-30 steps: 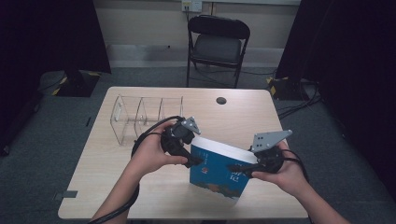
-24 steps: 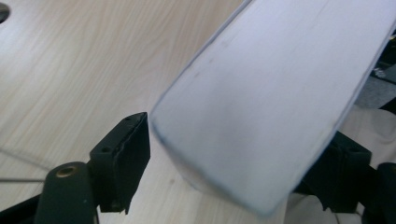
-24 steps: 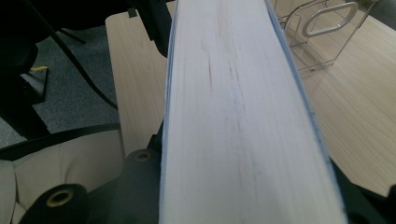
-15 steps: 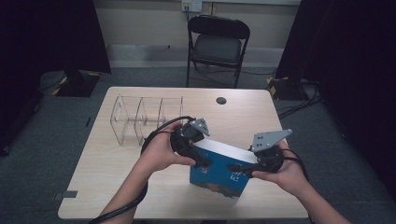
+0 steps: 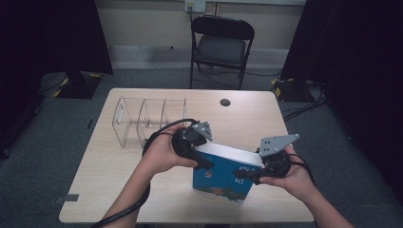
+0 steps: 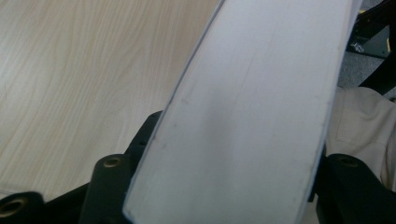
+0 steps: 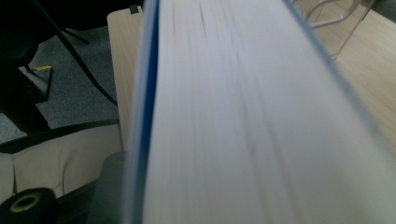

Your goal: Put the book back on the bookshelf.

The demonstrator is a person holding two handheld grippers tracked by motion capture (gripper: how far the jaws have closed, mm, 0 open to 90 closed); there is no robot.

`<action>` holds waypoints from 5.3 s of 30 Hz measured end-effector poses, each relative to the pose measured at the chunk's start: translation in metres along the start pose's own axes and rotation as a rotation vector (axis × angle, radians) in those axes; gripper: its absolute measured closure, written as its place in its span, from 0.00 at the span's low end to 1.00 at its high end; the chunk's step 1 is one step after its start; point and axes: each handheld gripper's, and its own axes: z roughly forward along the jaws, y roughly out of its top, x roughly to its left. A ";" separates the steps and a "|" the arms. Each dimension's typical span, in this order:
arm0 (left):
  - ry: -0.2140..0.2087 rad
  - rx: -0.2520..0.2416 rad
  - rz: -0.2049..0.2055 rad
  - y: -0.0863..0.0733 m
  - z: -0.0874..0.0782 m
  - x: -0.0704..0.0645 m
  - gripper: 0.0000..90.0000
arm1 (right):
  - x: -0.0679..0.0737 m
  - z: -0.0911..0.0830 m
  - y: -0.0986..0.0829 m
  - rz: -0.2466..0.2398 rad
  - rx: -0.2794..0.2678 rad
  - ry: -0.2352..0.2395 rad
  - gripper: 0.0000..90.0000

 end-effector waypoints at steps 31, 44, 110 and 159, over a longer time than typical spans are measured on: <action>0.017 0.016 0.025 0.007 -0.001 -0.009 0.57 | -0.009 -0.003 -0.033 0.020 -0.116 -0.002 0.58; -0.019 0.047 0.027 0.016 0.010 -0.006 0.56 | -0.009 -0.003 -0.033 0.024 -0.113 -0.004 0.58; 0.050 0.114 -0.066 0.008 0.005 -0.029 0.66 | -0.029 0.017 -0.176 0.252 0.023 -0.253 0.28; 0.073 0.114 -0.077 0.021 0.015 -0.023 0.60 | -0.029 0.020 -0.181 0.222 0.069 -0.288 0.25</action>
